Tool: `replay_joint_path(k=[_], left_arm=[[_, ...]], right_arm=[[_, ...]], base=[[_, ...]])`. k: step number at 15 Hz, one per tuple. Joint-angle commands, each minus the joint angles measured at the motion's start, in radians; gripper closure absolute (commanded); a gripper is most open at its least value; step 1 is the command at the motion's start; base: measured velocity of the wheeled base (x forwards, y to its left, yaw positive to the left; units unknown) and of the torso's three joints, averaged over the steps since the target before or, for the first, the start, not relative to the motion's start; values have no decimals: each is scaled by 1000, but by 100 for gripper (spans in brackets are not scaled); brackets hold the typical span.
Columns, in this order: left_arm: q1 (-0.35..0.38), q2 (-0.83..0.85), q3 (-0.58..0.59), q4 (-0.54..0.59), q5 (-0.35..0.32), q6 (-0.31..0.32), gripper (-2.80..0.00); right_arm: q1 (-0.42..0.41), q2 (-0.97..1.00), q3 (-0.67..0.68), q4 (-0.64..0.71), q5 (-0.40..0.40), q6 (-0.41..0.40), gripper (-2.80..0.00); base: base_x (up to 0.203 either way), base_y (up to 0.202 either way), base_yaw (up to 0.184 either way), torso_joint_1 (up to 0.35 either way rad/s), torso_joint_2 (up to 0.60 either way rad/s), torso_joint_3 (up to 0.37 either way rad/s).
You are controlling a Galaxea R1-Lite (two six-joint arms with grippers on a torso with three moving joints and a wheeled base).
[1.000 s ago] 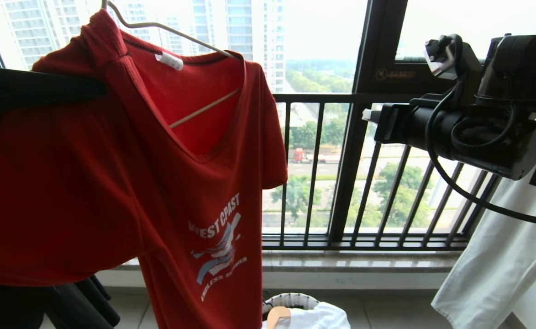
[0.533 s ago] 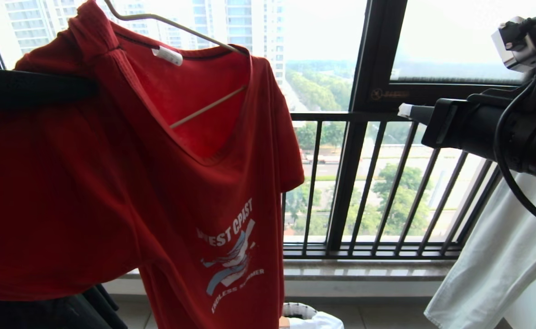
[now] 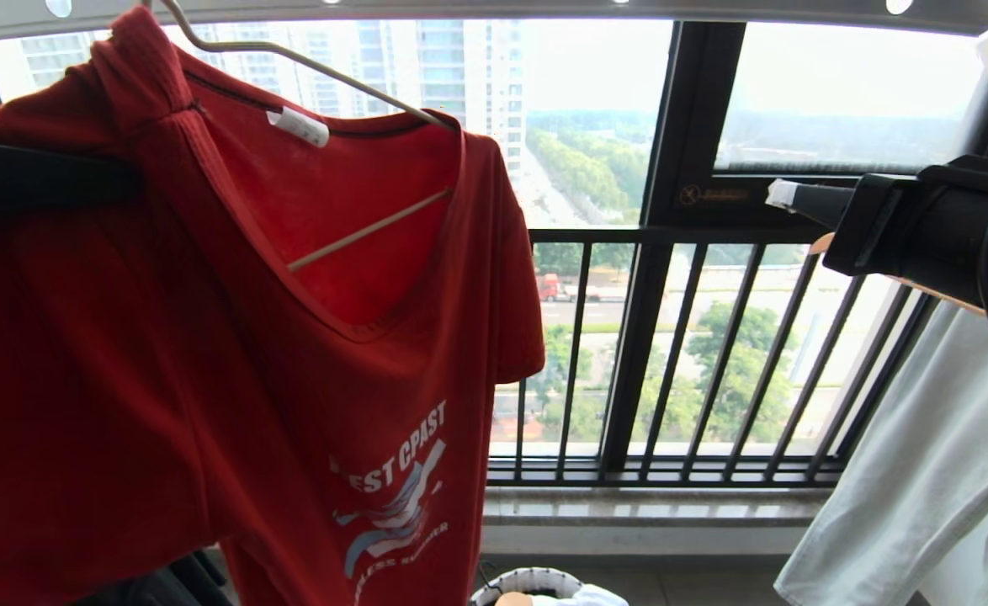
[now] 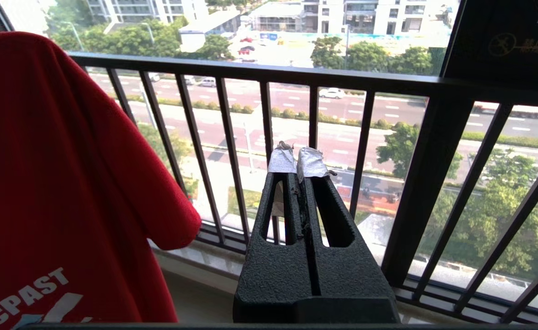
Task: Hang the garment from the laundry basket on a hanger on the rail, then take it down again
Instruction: Hang the clothes rack on the clothesline
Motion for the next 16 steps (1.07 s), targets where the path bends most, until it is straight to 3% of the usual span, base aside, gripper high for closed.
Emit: replay_joint_path(k=[1,6,9,16], left_arm=[[0,1,-10,2,-4,-1,0],[-2,1,-19,18,-4,-1,0],[-14,0,-50,76,-4,-1,0],[-14,-2,-50,77,-1,-1,0]], right_arm=[[0,-2,0,-3,-1,0,0],[0,0,3,-5,1,2,0],[0,0,10,-8,1,2,0],[0,-7,10,-8,-1,0,0]], base=[[0,0,0,167,-341,-179],[0,0,0,138,-293,-148],[0,0,0,11,-17,-8],[0,0,0,0,0,0]])
